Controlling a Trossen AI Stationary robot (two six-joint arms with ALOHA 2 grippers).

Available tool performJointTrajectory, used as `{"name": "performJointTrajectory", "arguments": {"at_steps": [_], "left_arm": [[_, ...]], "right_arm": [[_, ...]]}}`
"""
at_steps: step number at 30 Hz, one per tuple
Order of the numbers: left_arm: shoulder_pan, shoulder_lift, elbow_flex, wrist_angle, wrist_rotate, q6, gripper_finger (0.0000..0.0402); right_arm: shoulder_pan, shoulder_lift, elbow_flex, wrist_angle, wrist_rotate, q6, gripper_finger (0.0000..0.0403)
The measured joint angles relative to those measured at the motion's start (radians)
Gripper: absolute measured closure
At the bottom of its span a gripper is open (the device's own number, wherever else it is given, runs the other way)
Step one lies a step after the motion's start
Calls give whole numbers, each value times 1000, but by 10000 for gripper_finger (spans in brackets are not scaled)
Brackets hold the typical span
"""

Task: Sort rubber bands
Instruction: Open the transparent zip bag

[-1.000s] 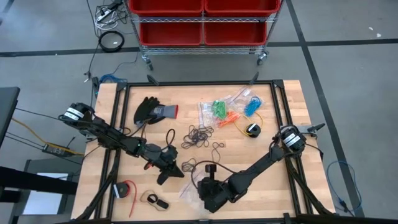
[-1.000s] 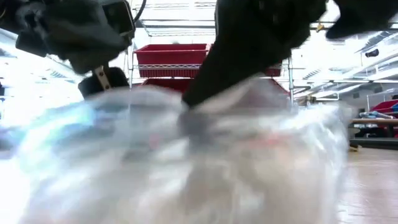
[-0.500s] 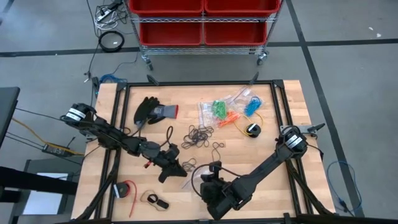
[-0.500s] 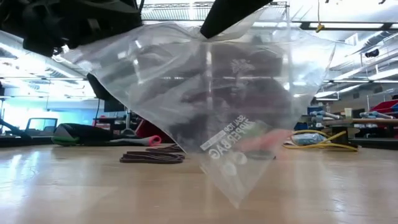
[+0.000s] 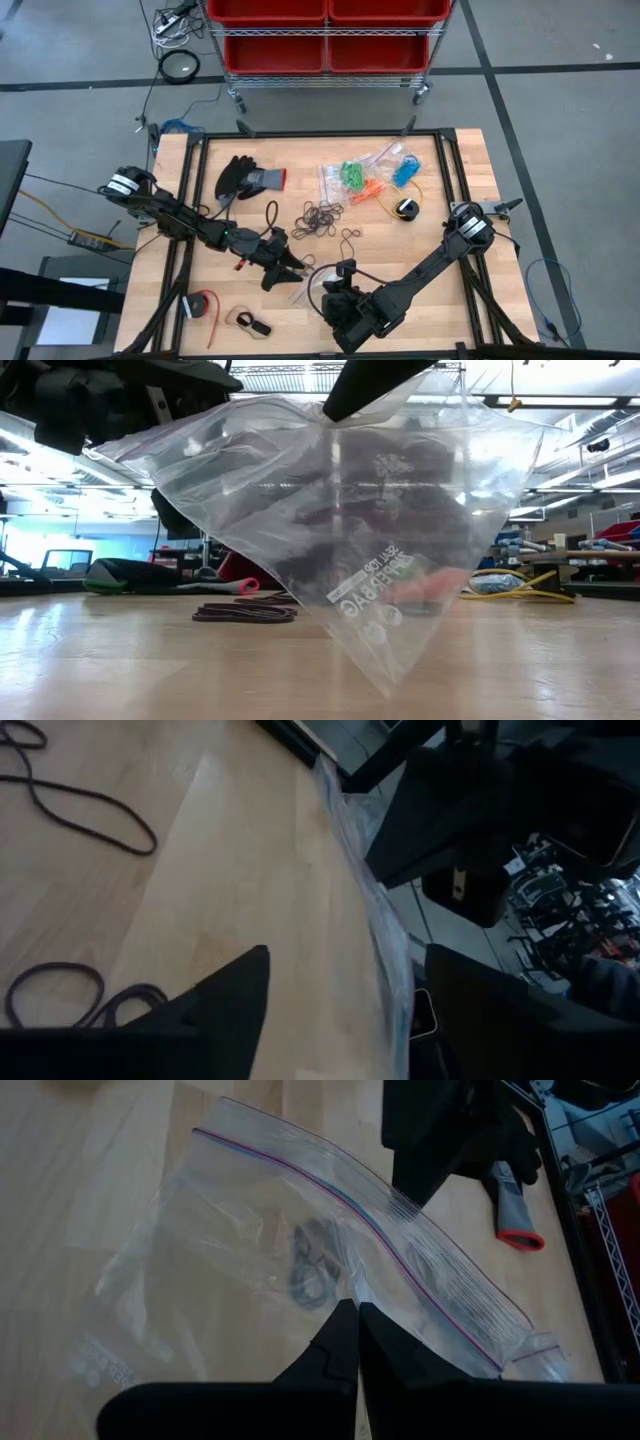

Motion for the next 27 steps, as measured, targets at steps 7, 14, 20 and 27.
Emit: {"name": "performJointTrajectory", "arguments": {"at_steps": [7, 14, 20, 27], "left_arm": [[0, 0, 0, -26, 2, -2, 99], [-3, 0, 0, -24, 33, 15, 99], [-26, 0, 0, 51, 78, 63, 141], [-32, 0, 0, 60, 72, 108, 281]], "right_arm": [[0, 0, 0, 4, 55, 0, 403], [-14, 0, 0, 48, 86, -24, 403], [-44, 0, 0, 55, 120, -24, 403], [-57, 0, 0, 57, 58, -13, 403]]}}
